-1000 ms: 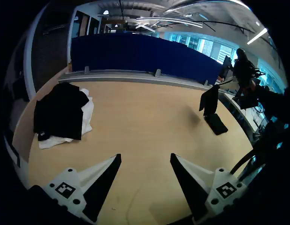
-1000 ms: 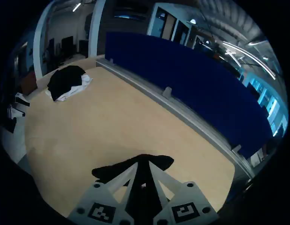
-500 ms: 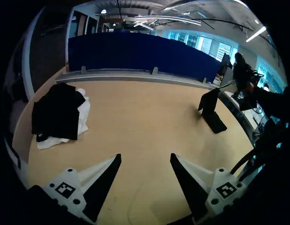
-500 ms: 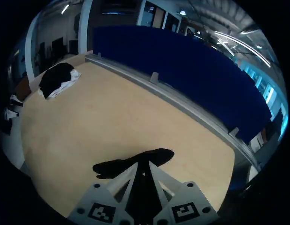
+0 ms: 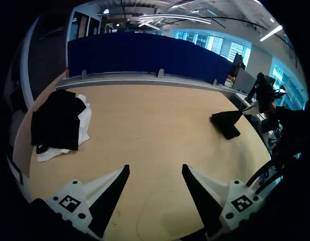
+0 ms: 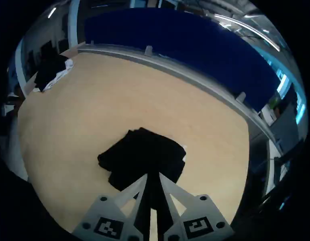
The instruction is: Fold towel
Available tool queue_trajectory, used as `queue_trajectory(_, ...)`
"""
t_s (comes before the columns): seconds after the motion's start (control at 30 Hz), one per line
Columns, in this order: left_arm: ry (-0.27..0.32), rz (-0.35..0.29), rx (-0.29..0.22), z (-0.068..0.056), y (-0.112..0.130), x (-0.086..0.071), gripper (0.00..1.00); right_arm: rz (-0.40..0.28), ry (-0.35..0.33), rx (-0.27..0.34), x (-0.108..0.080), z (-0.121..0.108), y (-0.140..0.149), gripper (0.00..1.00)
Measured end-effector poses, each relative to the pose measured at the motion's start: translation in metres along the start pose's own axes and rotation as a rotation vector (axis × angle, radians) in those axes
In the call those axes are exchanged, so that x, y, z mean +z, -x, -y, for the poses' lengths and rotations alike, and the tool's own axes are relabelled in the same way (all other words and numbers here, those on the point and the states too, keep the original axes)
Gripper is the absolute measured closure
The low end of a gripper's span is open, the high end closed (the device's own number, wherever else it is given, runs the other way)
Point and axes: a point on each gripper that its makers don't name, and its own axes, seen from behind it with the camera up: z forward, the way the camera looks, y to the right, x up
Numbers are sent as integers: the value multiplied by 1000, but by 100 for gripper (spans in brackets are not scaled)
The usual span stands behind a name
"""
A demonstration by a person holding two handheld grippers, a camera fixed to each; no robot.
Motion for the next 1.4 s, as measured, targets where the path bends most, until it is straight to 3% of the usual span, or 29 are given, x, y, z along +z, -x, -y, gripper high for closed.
queue_trajectory(0.27, 2, 18, 17, -4, 3, 1, 3, 71, 27, 99, 16, -4, 61, 95)
queue_trajectory(0.57, -7, 21, 17, -3, 6, -1, 3, 136, 73, 196, 37, -9, 106, 95)
queue_trajectory(0.8, -15, 24, 21, -1, 7, -3, 3, 136, 85, 240, 45, -9, 114, 95)
queue_trajectory(1.03, -19, 20, 23, -1, 4, -5, 3, 135, 84, 234, 44, -7, 113, 92)
queue_trajectory(1.4, -36, 6, 16, 7, 1, -10, 3, 78, 115, 217, 22, -10, 110, 32)
